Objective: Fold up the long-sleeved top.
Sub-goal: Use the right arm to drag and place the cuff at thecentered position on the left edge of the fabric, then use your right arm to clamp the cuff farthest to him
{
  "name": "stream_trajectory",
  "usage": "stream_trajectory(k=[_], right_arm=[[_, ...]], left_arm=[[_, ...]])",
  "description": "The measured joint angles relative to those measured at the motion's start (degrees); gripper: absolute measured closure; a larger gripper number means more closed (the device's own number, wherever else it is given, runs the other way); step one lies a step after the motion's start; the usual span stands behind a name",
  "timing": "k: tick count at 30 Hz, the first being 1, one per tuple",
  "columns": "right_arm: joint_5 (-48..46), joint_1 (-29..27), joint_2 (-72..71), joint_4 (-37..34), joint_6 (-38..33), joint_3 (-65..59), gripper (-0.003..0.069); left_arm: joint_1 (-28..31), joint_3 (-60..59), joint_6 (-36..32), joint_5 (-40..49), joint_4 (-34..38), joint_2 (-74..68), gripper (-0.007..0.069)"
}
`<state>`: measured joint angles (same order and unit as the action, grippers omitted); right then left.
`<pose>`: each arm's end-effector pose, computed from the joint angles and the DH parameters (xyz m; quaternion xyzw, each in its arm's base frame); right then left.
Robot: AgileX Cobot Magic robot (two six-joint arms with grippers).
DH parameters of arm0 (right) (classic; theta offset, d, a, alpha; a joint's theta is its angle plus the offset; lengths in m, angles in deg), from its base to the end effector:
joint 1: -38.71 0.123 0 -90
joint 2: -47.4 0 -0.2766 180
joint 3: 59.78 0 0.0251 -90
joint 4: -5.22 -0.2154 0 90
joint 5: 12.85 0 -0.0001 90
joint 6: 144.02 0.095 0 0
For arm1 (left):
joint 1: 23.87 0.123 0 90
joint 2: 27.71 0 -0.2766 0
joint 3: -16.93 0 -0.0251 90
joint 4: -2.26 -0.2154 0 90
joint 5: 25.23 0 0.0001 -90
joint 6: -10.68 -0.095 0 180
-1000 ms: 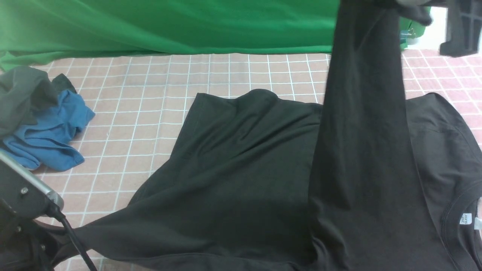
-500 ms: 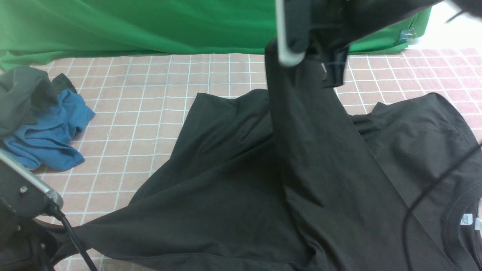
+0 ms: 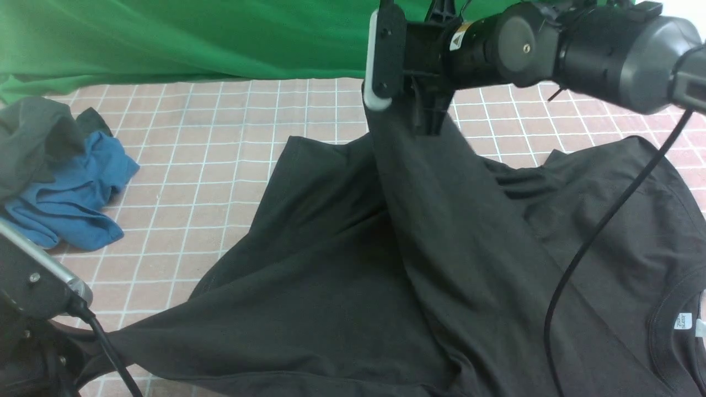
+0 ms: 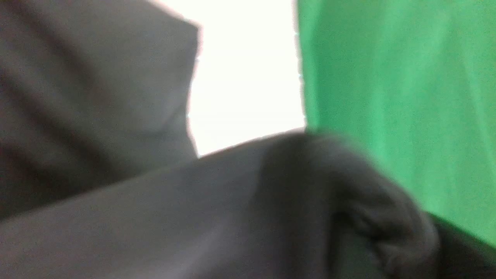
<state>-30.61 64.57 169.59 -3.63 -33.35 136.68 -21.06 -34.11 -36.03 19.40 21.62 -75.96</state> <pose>0.3947 0.1963 0.2707 -0.6123 0.6318 -0.1232 0.4590 0.0899 -0.0178 0.2462 0.2788 0.8982 -0.0078 0.3398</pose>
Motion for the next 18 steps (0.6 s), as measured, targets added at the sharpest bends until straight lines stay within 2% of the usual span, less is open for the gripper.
stream_trajectory(k=[1, 2, 4, 5, 6, 7, 8, 14, 16, 18], right_arm=[[0.26, 0.0, 0.0, 0.06, 0.79, 0.0, 0.0281], [0.44, 0.0, -0.4, 0.18, 2.35, 0.0, 0.0142], [-1.64, -0.06, -1.92, 0.35, 5.57, 0.0, 0.0041], [-1.98, -0.06, -1.92, 0.33, 6.06, 0.0, 0.0041], [-5.41, -0.11, -4.33, 0.79, 10.77, -0.07, 0.0015], [-5.91, -0.17, -5.04, 0.97, 11.5, -0.07, 0.0015], [-9.1, -0.33, -7.56, 1.88, 16.62, -0.07, 0.0026], [-27.68, -3.46, -21.06, 6.97, 38.83, -1.43, 0.02], [-32.76, -4.58, -25.1, 7.63, 43.79, -4.45, 0.0239], [-35.43, -4.89, -27.45, 7.95, 45.82, -7.16, 0.0253]], left_arm=[[0.0, 0.0, 0.0, 0.0, 0.0, 0.0, 0.0603], [0.0, 0.0, 0.0, 0.0, 0.0, 0.0, 0.0603], [0.0, 0.0, 0.0, 0.0, 0.0, 0.0, 0.0603], [0.0, 0.0, 0.0, 0.0, 0.0, 0.0, 0.0603], [0.0, 0.0, 0.0, 0.0, 0.0, 0.0, 0.0603], [0.0, 0.0, 0.0, 0.0, 0.0, 0.0, 0.0603], [0.0, 0.0, 0.0, 0.0, 0.0, 0.0, 0.0603], [0.0, 0.0, 0.0, -0.24, 0.0, 0.0, 0.0603], [0.0, 0.0, 0.19, -0.24, 0.26, 0.0, 0.0603], [0.0, 0.0, 0.19, -0.29, 0.56, 0.0, 0.0603]])
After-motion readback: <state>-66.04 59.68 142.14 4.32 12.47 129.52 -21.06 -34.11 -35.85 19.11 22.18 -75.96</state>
